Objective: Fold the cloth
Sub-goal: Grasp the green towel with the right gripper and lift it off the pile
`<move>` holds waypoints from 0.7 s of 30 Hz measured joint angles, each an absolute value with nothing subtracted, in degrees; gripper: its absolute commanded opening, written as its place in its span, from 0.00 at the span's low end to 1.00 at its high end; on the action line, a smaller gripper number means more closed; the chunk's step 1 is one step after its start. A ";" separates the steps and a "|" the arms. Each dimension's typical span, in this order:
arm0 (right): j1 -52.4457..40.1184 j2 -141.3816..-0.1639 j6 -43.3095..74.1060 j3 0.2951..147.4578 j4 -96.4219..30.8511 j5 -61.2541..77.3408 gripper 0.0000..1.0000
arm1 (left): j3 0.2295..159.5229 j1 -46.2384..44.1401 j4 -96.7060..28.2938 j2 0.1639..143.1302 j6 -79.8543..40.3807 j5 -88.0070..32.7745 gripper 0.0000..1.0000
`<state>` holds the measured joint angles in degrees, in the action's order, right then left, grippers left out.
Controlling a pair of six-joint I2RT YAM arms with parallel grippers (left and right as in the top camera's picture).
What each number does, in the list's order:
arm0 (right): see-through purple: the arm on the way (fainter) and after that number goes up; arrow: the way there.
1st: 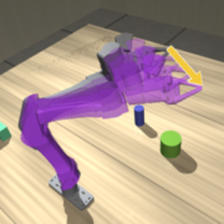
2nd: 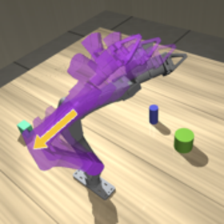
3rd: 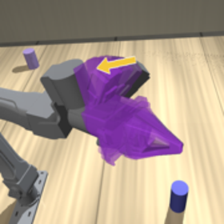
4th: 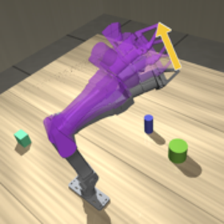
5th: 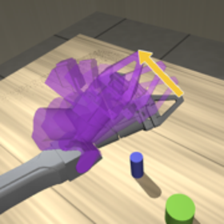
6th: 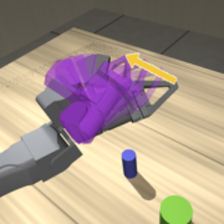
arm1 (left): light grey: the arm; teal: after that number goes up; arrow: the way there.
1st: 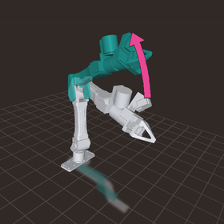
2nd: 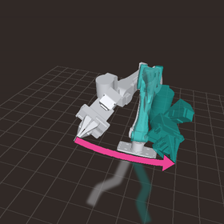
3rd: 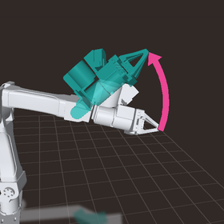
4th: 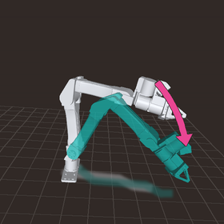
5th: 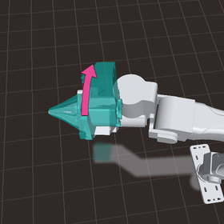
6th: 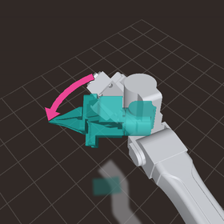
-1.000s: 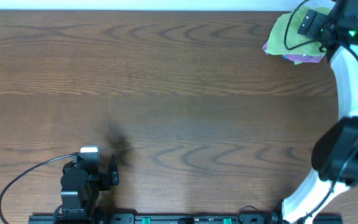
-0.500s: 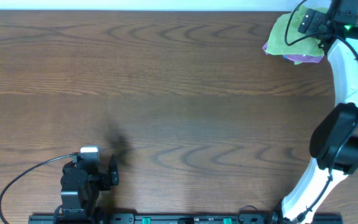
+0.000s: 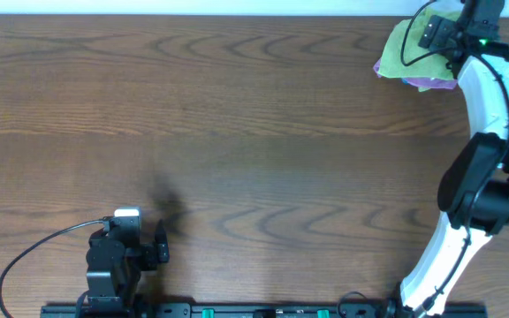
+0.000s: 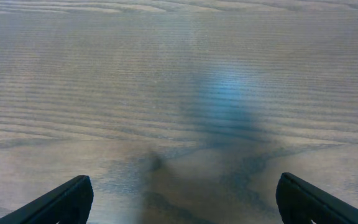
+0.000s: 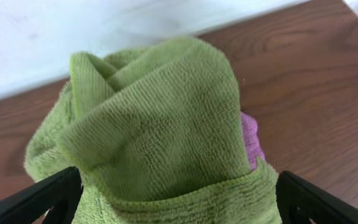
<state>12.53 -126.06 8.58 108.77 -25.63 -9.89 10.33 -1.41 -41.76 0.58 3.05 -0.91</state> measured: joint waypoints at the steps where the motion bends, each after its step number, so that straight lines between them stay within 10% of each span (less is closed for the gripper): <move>1: 12.53 -126.26 8.56 108.77 -25.63 -9.89 0.99 | 10.33 -1.41 -41.76 0.58 3.07 -0.91 0.95; 13: 12.64 -128.20 8.25 108.79 -24.60 -9.61 0.75 | 10.33 -1.41 -41.76 0.58 3.05 -0.91 0.95; 21: 12.64 -130.10 7.86 108.79 -24.62 -9.37 0.06 | 10.33 -1.41 -41.76 0.58 3.05 -0.91 0.95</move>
